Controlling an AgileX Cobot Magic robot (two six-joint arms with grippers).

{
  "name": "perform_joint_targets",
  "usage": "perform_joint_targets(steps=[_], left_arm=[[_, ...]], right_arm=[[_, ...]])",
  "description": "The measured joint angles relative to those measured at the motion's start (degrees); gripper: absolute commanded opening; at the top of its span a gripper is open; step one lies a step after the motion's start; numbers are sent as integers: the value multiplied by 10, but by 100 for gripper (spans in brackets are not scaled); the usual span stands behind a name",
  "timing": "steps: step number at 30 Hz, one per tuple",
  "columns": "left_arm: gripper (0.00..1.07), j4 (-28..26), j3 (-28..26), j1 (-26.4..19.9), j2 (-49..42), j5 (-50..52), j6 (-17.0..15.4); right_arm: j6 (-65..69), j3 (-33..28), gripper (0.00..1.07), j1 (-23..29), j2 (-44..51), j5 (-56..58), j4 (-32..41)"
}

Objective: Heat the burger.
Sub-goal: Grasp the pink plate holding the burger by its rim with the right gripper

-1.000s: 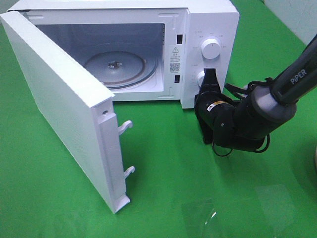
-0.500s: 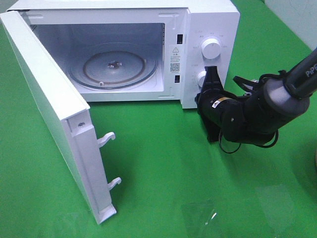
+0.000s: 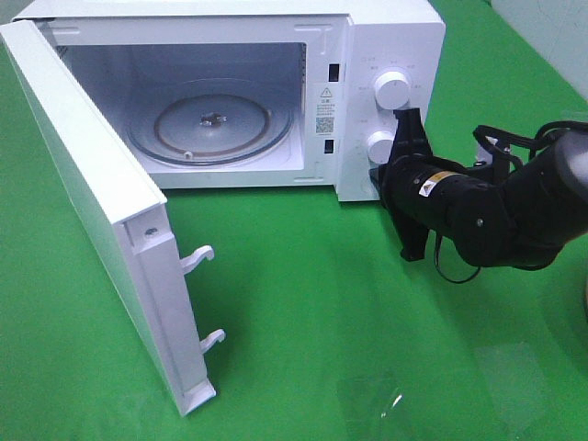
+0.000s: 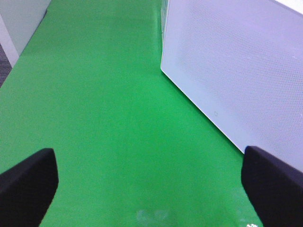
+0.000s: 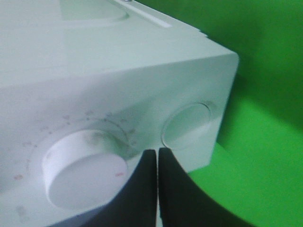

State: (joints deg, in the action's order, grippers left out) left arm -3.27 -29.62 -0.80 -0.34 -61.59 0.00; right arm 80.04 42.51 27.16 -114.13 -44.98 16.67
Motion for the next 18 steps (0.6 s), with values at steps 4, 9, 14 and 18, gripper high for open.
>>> perform_joint_targets(steps=[4, 9, 14, 18], left_arm=[[100, 0, 0, 0, 0, 0, 0], [100, 0, 0, 0, 0, 0, 0], [100, 0, 0, 0, 0, 0, 0], [100, 0, 0, 0, 0, 0, 0]], right_arm=[[1, -22, 0, -1, 31, 47, -36], [-24, -42, 0, -2, 80, 123, -78], [-106, -45, 2, -2, 140, 238, -132], [-182, -45, 3, -2, 177, 319, -140]])
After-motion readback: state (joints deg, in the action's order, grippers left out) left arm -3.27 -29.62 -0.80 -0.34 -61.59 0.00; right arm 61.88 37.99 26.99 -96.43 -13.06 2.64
